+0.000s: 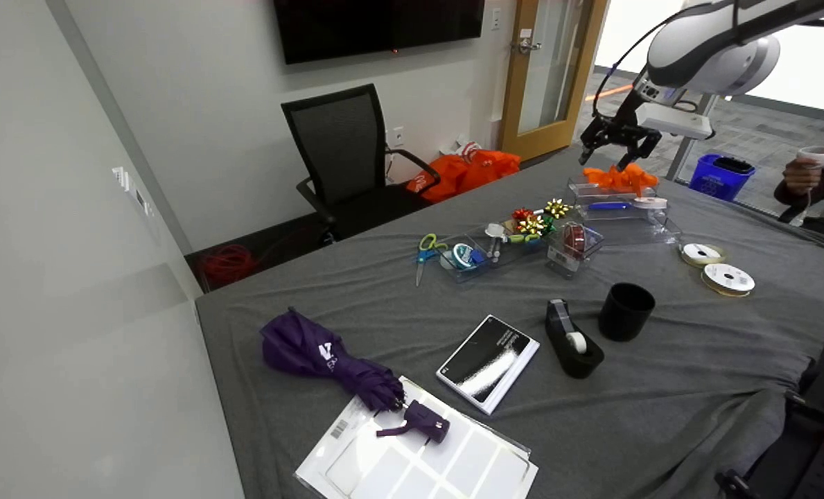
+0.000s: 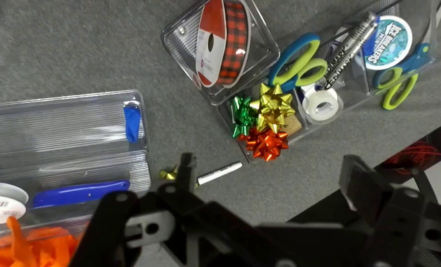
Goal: Remove the orange circular object from the clear case on the left and then put it in the bottom compartment of the clear case on the right
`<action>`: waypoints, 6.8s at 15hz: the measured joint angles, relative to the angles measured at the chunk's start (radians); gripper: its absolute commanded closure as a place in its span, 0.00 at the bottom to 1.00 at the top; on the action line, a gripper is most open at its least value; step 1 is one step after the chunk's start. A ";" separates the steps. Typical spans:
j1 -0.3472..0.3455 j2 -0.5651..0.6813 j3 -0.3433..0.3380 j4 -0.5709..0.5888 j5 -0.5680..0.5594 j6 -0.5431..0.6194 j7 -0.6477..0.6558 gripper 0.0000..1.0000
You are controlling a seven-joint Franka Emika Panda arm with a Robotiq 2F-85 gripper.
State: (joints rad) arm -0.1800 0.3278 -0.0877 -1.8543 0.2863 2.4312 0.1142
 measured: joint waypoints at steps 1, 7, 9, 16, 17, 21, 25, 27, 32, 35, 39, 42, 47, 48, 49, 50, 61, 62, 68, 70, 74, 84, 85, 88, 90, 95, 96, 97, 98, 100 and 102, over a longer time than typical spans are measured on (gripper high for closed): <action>0.002 0.021 0.004 0.010 0.000 0.000 0.000 0.00; 0.033 0.129 0.006 0.055 -0.015 -0.002 0.064 0.00; 0.046 0.161 0.005 0.066 -0.030 0.000 0.100 0.00; 0.060 0.243 -0.001 0.100 -0.053 0.004 0.162 0.00; 0.060 0.248 -0.003 0.100 -0.061 0.004 0.164 0.00; 0.063 0.268 -0.014 0.100 -0.094 0.004 0.168 0.42; 0.064 0.284 -0.022 0.100 -0.114 0.004 0.169 0.69; 0.064 0.289 -0.024 0.100 -0.117 0.004 0.169 0.84; 0.064 0.290 -0.025 0.101 -0.119 0.007 0.169 0.93; 0.061 0.289 -0.025 0.101 -0.116 0.014 0.165 0.93; 0.044 0.242 -0.021 0.079 -0.083 0.009 0.111 0.93; 0.021 0.151 -0.019 0.039 -0.057 -0.034 0.051 0.93; -0.020 -0.005 -0.032 -0.007 -0.053 -0.119 -0.021 0.93; -0.026 -0.027 -0.041 -0.012 -0.058 -0.119 -0.039 0.93; -0.030 -0.045 -0.052 -0.015 -0.070 -0.119 -0.055 0.93; -0.034 -0.058 -0.066 -0.016 -0.087 -0.115 -0.069 0.93; -0.067 0.028 -0.164 0.043 -0.423 0.038 -0.271 0.93; -0.070 0.051 -0.164 0.053 -0.435 0.052 -0.304 0.93; -0.095 0.194 -0.164 0.105 -0.535 0.145 -0.458 0.93; -0.102 0.231 -0.163 0.118 -0.563 0.170 -0.494 0.93; -0.107 0.281 -0.164 0.128 -0.631 0.200 -0.543 0.93; -0.106 0.318 -0.185 0.134 -0.832 0.236 -0.591 0.93; -0.107 0.319 -0.185 0.131 -0.833 0.244 -0.608 0.93; -0.108 0.319 -0.178 0.109 -0.833 0.278 -0.653 0.93; -0.108 0.318 -0.173 0.090 -0.833 0.301 -0.676 0.93; -0.108 0.307 -0.167 0.039 -0.833 0.337 -0.702 0.93; -0.108 0.306 -0.167 0.033 -0.833 0.342 -0.703 0.93; -0.108 0.306 -0.167 0.028 -0.833 0.348 -0.704 0.48; -0.108 0.306 -0.167 0.023 -0.833 0.355 -0.704 0.47; -0.108 0.306 -0.167 0.015 -0.833 0.363 -0.704 0.34; -0.108 0.306 -0.167 0.012 -0.832 0.364 -0.704 0.19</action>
State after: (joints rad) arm -0.2878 0.6339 -0.2544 -1.8421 -0.5460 2.7955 -0.5895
